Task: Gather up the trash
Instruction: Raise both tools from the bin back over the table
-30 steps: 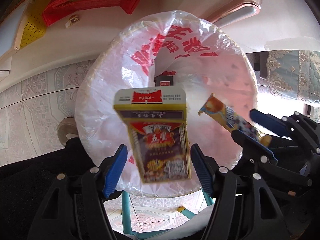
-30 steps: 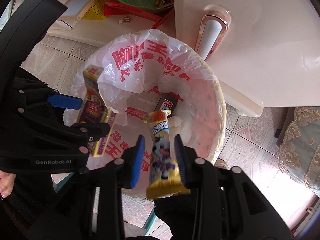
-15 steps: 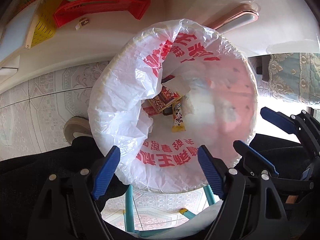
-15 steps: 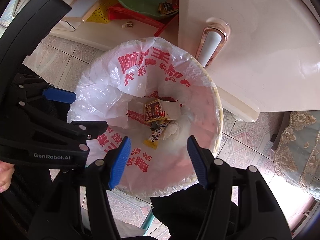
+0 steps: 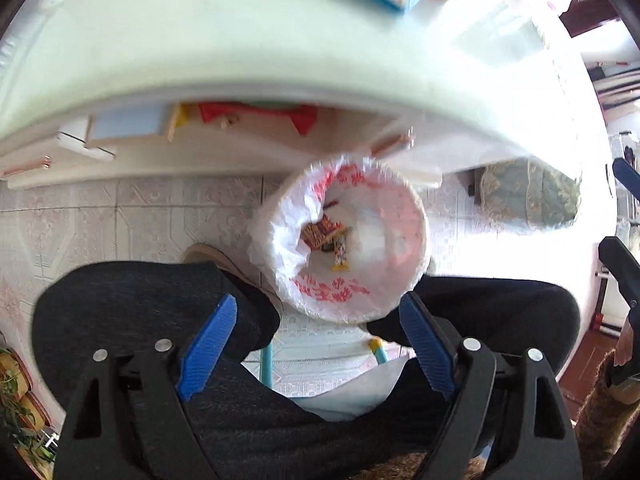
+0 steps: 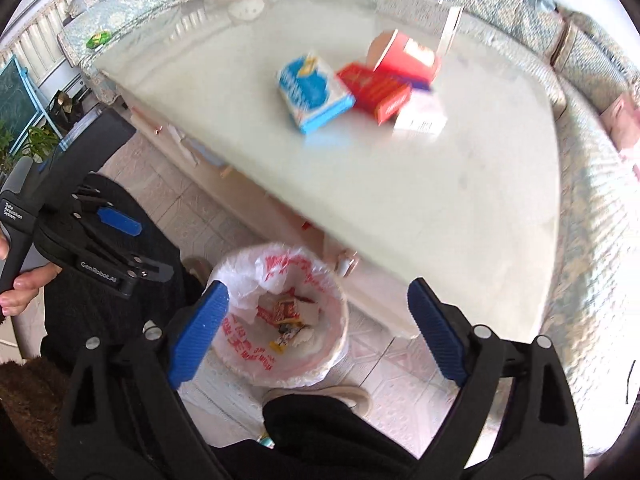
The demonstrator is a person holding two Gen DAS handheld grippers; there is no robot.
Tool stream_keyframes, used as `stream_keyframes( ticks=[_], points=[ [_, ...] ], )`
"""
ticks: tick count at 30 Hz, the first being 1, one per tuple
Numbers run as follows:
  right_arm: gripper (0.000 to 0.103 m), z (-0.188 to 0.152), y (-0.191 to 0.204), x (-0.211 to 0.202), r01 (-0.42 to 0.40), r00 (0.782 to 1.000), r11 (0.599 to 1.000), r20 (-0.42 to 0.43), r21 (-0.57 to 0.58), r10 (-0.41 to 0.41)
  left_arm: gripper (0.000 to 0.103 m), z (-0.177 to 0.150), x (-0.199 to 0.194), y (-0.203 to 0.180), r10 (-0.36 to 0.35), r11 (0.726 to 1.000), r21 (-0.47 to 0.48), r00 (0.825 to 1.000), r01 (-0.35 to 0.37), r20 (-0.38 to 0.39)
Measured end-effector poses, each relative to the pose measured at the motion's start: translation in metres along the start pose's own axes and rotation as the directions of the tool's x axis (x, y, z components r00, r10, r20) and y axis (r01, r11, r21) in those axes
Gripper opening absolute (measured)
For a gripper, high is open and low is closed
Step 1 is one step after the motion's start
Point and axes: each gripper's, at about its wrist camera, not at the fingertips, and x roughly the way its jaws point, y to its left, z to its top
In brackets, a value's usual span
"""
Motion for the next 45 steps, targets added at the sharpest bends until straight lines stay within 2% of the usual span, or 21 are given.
stream_keyframes(
  ticks=[2,5,9,11,15,18,20,24,29,39,45],
  points=[
    [0.091,0.026,-0.013,-0.022,0.045,0.998,0.999,0.047,-0.009,-0.044,0.085,0.018,-0.047,-0.004,0.045,0.999,-0.014,0.995,-0.043,0.094],
    [0.092,0.064,-0.032,-0.044,0.097,0.99,0.995,0.101,-0.02,-0.094,0.091,0.045,-0.108,-0.015,0.07,0.998,-0.022,0.98,-0.066,0.187],
    [0.093,0.11,-0.06,-0.06,0.082,0.987,0.996,0.135,0.018,-0.084,0.092,0.073,-0.167,-0.027,0.081,0.997,-0.04,0.963,-0.073,0.258],
    [0.093,0.128,-0.071,-0.067,0.076,0.985,0.997,0.153,0.033,-0.08,0.094,0.083,-0.186,-0.033,0.098,0.995,-0.044,0.955,-0.089,0.279],
    [0.093,0.158,-0.085,-0.074,0.072,0.979,0.996,0.188,0.048,-0.08,0.094,0.102,-0.208,-0.04,0.065,0.997,-0.06,0.959,-0.05,0.277],
    [0.093,0.175,-0.092,-0.073,0.086,0.975,0.995,0.202,0.055,-0.095,0.094,0.112,-0.218,-0.043,0.089,0.994,-0.082,0.945,-0.066,0.316],
    [0.093,0.183,-0.096,-0.07,0.091,0.974,0.994,0.203,0.056,-0.101,0.094,0.117,-0.211,-0.045,0.096,0.994,-0.088,0.944,-0.072,0.315],
    [0.093,0.194,-0.1,-0.052,0.093,0.978,0.994,0.184,0.057,-0.102,0.094,0.132,-0.177,-0.04,0.062,0.993,-0.111,0.969,-0.037,0.239],
    [0.093,0.201,-0.101,-0.018,0.099,0.984,0.994,0.142,0.045,-0.104,0.094,0.148,-0.137,-0.033,0.051,0.987,-0.159,0.982,-0.022,0.183],
    [0.093,0.217,-0.096,0.045,0.077,0.995,0.997,0.054,0.019,-0.078,0.094,0.171,-0.087,-0.027,0.051,0.973,-0.232,0.98,-0.006,0.19],
    [0.093,0.222,-0.09,0.077,0.068,0.998,0.998,0.008,0.006,-0.068,0.094,0.18,-0.058,-0.015,-0.016,0.946,-0.314,0.98,0.079,0.197]
  ],
)
